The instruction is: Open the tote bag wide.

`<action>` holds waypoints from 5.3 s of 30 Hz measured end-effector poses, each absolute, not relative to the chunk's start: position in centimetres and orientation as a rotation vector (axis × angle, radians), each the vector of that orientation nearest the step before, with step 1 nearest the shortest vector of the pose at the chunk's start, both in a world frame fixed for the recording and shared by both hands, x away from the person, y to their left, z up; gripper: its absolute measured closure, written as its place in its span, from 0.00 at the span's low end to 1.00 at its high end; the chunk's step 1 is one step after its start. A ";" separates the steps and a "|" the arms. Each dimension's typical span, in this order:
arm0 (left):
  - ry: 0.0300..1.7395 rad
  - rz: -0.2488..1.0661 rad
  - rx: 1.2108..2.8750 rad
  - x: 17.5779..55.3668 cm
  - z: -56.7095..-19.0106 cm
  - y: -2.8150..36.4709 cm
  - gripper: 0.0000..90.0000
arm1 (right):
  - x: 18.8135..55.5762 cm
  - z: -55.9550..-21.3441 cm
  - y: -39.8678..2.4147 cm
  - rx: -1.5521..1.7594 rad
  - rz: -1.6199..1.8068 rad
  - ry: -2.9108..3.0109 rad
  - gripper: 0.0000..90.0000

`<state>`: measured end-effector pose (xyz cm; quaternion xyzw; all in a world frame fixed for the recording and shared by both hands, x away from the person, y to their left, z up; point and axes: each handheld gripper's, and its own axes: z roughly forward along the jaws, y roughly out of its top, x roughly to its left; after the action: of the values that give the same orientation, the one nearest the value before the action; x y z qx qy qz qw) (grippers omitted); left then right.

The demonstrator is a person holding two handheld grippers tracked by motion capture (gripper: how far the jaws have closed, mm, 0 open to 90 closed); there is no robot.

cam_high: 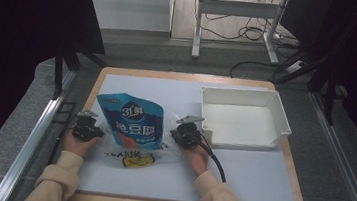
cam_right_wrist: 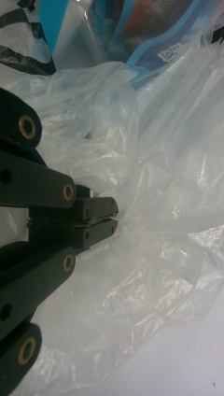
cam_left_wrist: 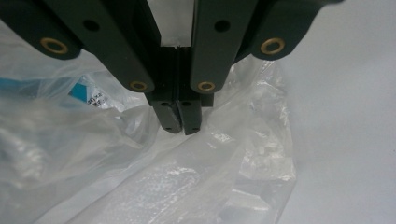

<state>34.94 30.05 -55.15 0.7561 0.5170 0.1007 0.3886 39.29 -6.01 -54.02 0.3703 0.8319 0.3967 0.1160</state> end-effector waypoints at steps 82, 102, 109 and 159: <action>1.282 0.143 1.911 41.2 -54.8 29.0 1.00 | 31.0 -53.4 -5.0 0.756 1.148 2.801 0.99; 1.170 0.281 1.680 32.6 -47.3 34.6 1.00 | 31.1 -50.0 -6.5 0.727 1.313 2.678 0.99; 1.147 0.252 1.753 27.4 -48.3 32.9 1.00 | 31.5 -48.8 -7.5 0.745 1.343 2.622 0.99; 1.123 0.221 1.851 26.1 -52.2 28.5 1.00 | 37.2 -49.7 -6.5 1.027 1.198 2.339 0.99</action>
<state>26.10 28.53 -52.16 0.7535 0.4570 0.0898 0.4641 37.23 -6.46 -49.75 0.3594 0.8184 0.4191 0.1594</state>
